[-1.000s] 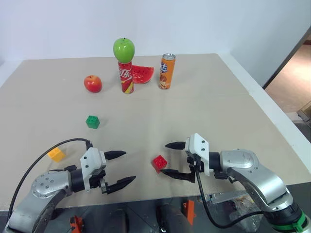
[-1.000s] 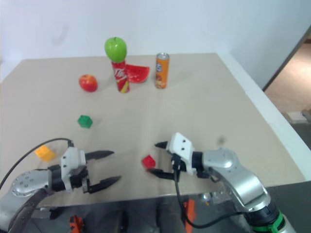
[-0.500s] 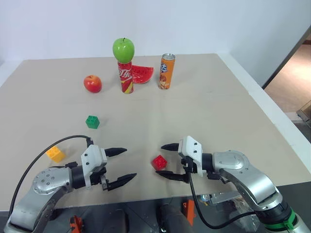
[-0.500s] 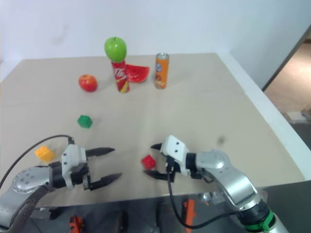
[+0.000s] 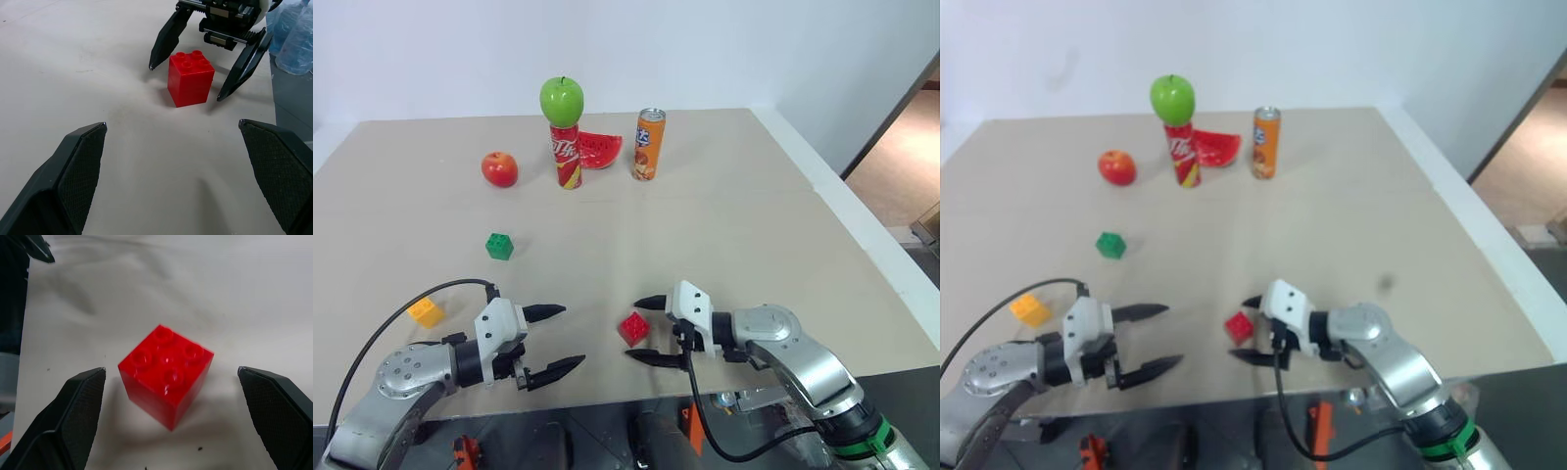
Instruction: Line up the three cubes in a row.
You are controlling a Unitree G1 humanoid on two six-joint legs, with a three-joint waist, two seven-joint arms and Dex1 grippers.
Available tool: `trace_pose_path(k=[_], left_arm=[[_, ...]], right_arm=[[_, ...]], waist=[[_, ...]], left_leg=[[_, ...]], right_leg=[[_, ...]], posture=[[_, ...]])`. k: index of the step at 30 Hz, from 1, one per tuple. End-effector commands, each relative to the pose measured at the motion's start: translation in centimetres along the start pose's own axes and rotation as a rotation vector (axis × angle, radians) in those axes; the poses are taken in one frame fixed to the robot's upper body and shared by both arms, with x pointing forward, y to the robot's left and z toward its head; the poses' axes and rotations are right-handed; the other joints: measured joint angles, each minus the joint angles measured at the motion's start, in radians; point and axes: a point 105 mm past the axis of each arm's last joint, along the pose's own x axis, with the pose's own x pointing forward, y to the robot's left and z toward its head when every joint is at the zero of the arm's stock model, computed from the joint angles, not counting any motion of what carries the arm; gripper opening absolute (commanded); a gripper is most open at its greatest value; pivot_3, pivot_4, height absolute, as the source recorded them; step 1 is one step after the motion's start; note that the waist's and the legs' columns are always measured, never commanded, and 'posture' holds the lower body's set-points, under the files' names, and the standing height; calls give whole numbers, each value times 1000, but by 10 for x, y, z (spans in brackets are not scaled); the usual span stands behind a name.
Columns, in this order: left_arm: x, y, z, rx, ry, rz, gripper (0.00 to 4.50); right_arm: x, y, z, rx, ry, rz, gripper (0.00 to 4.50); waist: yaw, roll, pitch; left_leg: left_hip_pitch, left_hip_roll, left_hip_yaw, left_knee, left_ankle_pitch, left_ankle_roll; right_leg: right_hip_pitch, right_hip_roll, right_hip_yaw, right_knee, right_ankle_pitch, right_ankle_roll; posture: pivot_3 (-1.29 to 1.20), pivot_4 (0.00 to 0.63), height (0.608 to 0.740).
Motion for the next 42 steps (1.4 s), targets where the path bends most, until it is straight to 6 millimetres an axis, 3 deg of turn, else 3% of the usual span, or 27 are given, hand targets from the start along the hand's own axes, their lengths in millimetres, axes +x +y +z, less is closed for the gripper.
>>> trace_pose_path(k=[1,4,5,11,12,18,22,28,34,42], left_arm=[[0,-3,9,42,-23,1,4477],[1,-3,9,43,-24,5,4477],[1,-3,9,43,-24,7,4500],[1,-2,9,46,-23,17,4500],[1,-2,9,46,-23,19,4500],[0,0,8,49,-20,32,4500],[-1,5,7,57,-17,64,4500],[-1,10,6,60,-19,105,4500],[-1,9,5,65,-19,114,4500],[-1,11,4,74,-15,121,4500]], right_arm=[[3,1,8,-30,-27,18,4500],[4,1,7,-14,-30,24,4500],[4,1,6,-9,-30,25,3959],[3,0,3,-1,-29,13,1994],[3,0,3,-1,-30,11,1834],[1,-3,8,-17,-38,-10,1834],[1,-17,21,1,-82,-78,1834],[16,-37,39,-4,-99,-192,1834],[29,-45,32,16,-35,-287,1834],[23,-44,24,75,58,-341,1834]], waist=[[0,0,0],[0,0,0],[0,0,0],[0,0,0],[0,0,0],[0,0,0],[0,0,0],[-1,0,0],[0,-1,0],[0,-1,0]], left_leg=[[0,0,0,0,0,0],[0,0,0,0,0,0],[0,0,0,0,0,0],[0,0,0,0,0,0],[0,0,0,0,0,0],[0,0,0,0,0,0],[0,0,0,0,0,0],[0,0,-1,0,0,0],[-1,0,0,0,0,0],[-1,0,0,0,0,0]], right_leg=[[0,0,0,0,0,0],[0,0,0,0,0,0],[0,0,0,0,0,0],[0,0,0,0,0,0],[0,0,0,0,0,0],[0,0,0,0,0,0],[0,0,0,0,0,0],[0,1,0,1,1,-1],[-1,0,0,1,1,-1],[-1,0,0,1,1,-1]], posture=[[0,150,740],[0,150,740],[0,150,740],[0,150,740],[0,150,740],[0,150,740],[0,150,740],[0,150,740],[0,150,740],[0,150,740]])
